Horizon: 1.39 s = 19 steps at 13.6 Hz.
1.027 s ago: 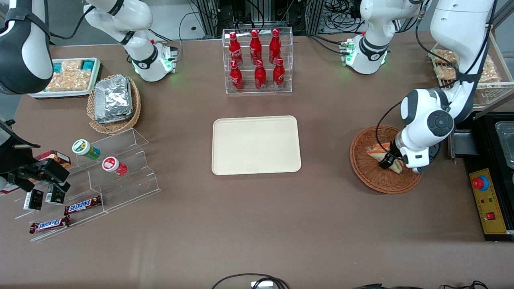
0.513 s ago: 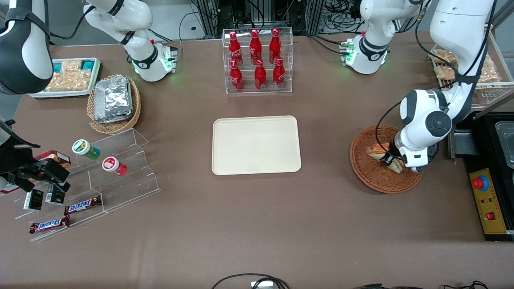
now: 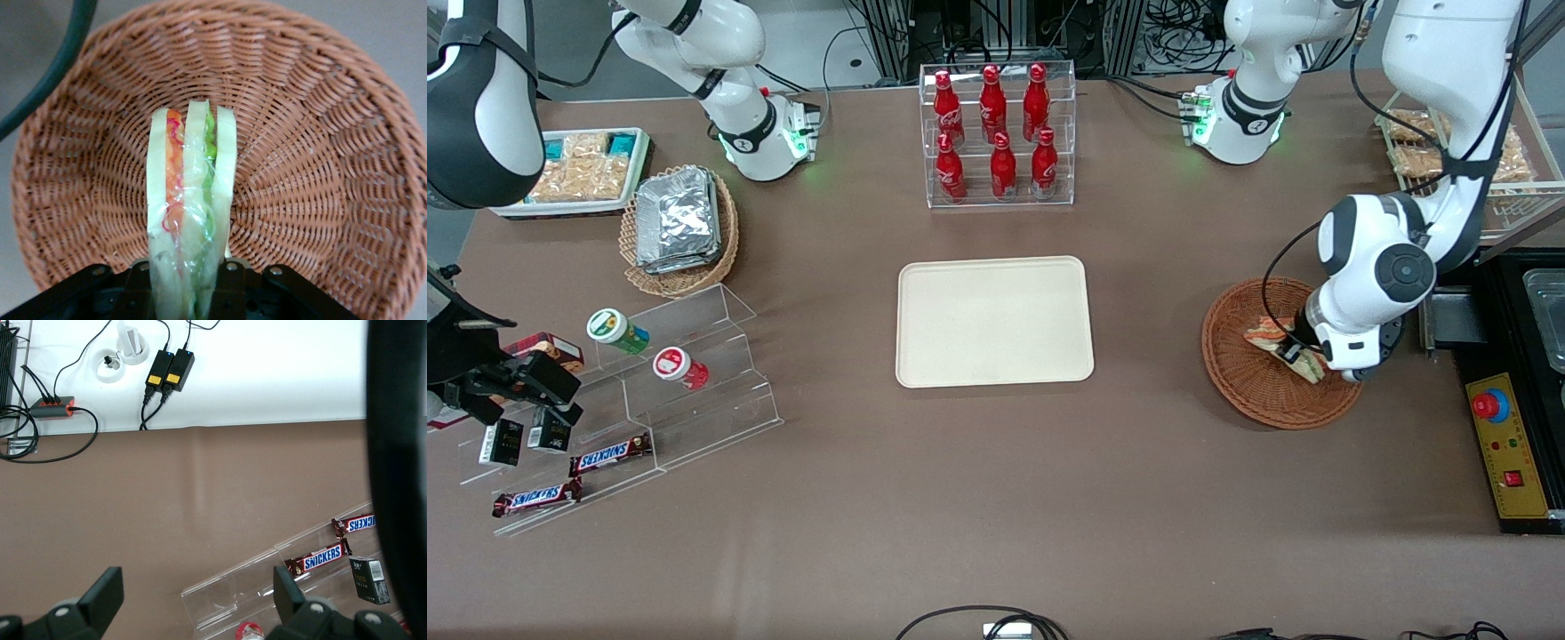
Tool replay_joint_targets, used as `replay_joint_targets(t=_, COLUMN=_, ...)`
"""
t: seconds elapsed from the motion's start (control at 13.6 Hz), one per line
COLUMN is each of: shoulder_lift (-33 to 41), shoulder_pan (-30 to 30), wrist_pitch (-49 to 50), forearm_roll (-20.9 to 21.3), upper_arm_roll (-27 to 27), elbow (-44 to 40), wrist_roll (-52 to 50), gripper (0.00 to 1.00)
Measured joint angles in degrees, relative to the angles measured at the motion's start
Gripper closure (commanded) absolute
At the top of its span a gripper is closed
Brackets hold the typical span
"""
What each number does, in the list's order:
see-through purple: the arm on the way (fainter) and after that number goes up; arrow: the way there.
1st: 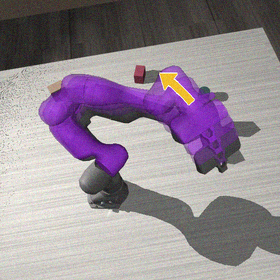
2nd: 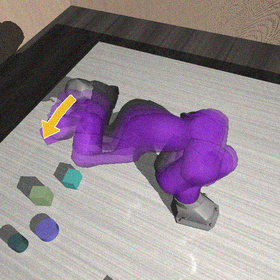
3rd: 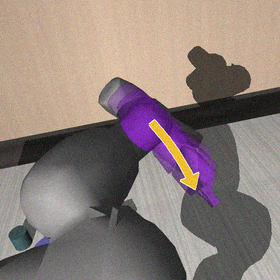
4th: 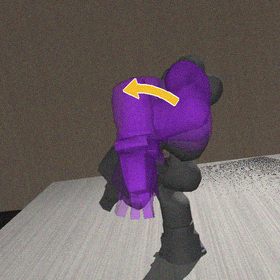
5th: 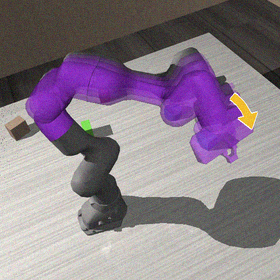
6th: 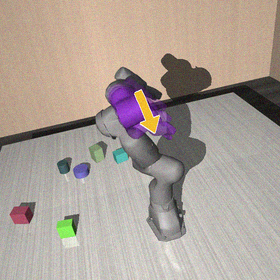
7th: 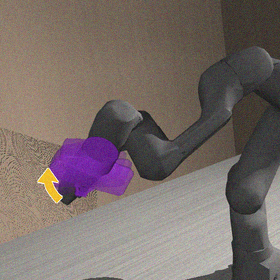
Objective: Place sandwich from basket to tray
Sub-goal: 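Lower the open left gripper around the sandwich and close it, then lift the sandwich and carry it over the cream tray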
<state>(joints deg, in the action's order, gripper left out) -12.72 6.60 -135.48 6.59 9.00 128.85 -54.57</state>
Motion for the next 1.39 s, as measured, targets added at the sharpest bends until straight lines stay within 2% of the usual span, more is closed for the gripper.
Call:
replay_joint_targets(t=0.22, shoulder_lift=3.5, shoulder_pan=-0.5, wrist_pitch=6.0, forearm_roll=0.0, upper_arm_roll=1.1, elbow=-2.9, wrist_roll=3.5, gripper=1.0)
replay_joint_targets(t=0.37, shoulder_lift=5.2, shoulder_pan=-0.6, wrist_pitch=9.9, forearm_roll=0.0, upper_arm_roll=3.7, elbow=-5.5, wrist_roll=5.0, gripper=1.0)
replay_joint_targets(t=0.73, shoulder_lift=4.9, shoulder_pan=-1.4, wrist_pitch=10.8, forearm_roll=0.0, upper_arm_roll=15.3, elbow=-8.7, wrist_roll=5.3, gripper=1.0)
replay_joint_targets(t=0.88, shoulder_lift=4.2, shoulder_pan=-2.6, wrist_pitch=10.8, forearm_roll=1.2, upper_arm_roll=19.1, elbow=-9.3, wrist_roll=6.1, gripper=1.0)
replay_joint_targets(t=1.1, shoulder_lift=3.0, shoulder_pan=-7.9, wrist_pitch=10.8, forearm_roll=4.7, upper_arm_roll=20.4, elbow=-9.7, wrist_roll=7.5, gripper=1.0)
replay_joint_targets(t=1.39, shoulder_lift=-0.6, shoulder_pan=-15.5, wrist_pitch=10.8, forearm_roll=7.1, upper_arm_roll=20.5, elbow=-12.3, wrist_roll=10.2, gripper=1.0)
